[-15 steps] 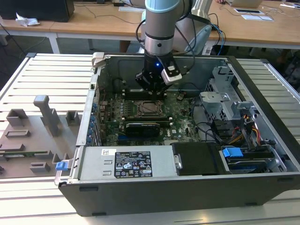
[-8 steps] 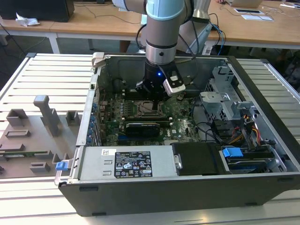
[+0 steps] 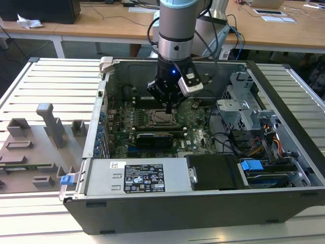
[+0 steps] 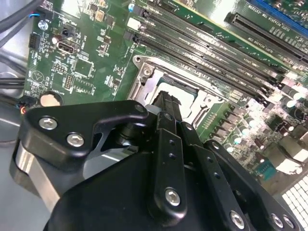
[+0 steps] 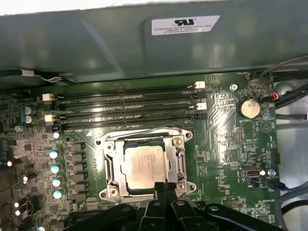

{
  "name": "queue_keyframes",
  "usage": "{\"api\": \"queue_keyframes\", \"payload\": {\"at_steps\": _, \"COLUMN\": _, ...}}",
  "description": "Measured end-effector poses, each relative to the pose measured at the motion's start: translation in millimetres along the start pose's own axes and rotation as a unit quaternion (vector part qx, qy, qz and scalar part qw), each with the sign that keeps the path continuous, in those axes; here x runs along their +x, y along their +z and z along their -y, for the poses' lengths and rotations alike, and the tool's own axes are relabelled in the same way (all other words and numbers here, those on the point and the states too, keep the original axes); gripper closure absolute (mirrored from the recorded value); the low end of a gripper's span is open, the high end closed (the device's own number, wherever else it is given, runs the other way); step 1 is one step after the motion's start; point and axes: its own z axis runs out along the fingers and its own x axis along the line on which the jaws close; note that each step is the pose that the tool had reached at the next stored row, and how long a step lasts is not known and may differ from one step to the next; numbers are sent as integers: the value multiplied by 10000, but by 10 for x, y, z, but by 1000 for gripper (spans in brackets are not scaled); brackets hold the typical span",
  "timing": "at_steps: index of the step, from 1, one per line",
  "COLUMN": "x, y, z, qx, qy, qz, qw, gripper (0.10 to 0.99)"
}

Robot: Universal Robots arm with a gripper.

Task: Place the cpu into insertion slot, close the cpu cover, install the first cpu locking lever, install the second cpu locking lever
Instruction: 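Install the first cpu locking lever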

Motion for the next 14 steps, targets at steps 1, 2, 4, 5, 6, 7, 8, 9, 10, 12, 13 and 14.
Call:
{"api": "queue_keyframes", "payload": {"at_steps": 1, "x": -1, "y": -24, "z": 0, "qx": 0, "qy": 0, "qz": 0, "qw": 10000, "gripper": 980}}
{"api": "queue_keyframes", "payload": {"at_steps": 2, "x": -1, "y": -41, "z": 0, "qx": 0, "qy": 0, "qz": 0, "qw": 10000, "gripper": 980}}
{"api": "queue_keyframes", "payload": {"at_steps": 4, "x": -2, "y": -78, "z": 1, "qx": 0, "qy": 0, "qz": 0, "qw": 10000, "gripper": 980}}
{"api": "queue_keyframes", "payload": {"at_steps": 5, "x": -2, "y": -95, "z": 1, "qx": 0, "qy": 0, "qz": 0, "qw": 10000, "gripper": 980}}
{"api": "queue_keyframes", "payload": {"at_steps": 6, "x": -3, "y": -126, "z": 1, "qx": 0, "qy": 0, "qz": 0, "qw": 10000, "gripper": 980}}
{"api": "queue_keyframes", "payload": {"at_steps": 7, "x": -3, "y": -157, "z": 2, "qx": 0, "qy": 0, "qz": 0, "qw": 10000, "gripper": 980}}
{"api": "queue_keyframes", "payload": {"at_steps": 8, "x": -4, "y": -174, "z": 2, "qx": 0, "qy": 0, "qz": 0, "qw": 10000, "gripper": 980}}
{"api": "queue_keyframes", "payload": {"at_steps": 9, "x": -4, "y": -199, "z": 2, "qx": 0, "qy": 0, "qz": 0, "qw": 10000, "gripper": 980}}
{"api": "queue_keyframes", "payload": {"at_steps": 10, "x": -6, "y": -251, "z": 3, "qx": 0, "qy": 0, "qz": 0, "qw": 10000, "gripper": 980}}
{"api": "queue_keyframes", "payload": {"at_steps": 12, "x": -6, "y": -267, "z": 3, "qx": -2, "qy": 0, "qz": 1, "qw": 10000, "gripper": 980}}
{"api": "queue_keyframes", "payload": {"at_steps": 13, "x": -6, "y": -270, "z": 3, "qx": 0, "qy": 0, "qz": 0, "qw": 10000, "gripper": 980}}
{"api": "queue_keyframes", "payload": {"at_steps": 14, "x": -6, "y": -271, "z": 3, "qx": 0, "qy": 0, "qz": 0, "qw": 10000, "gripper": 980}}
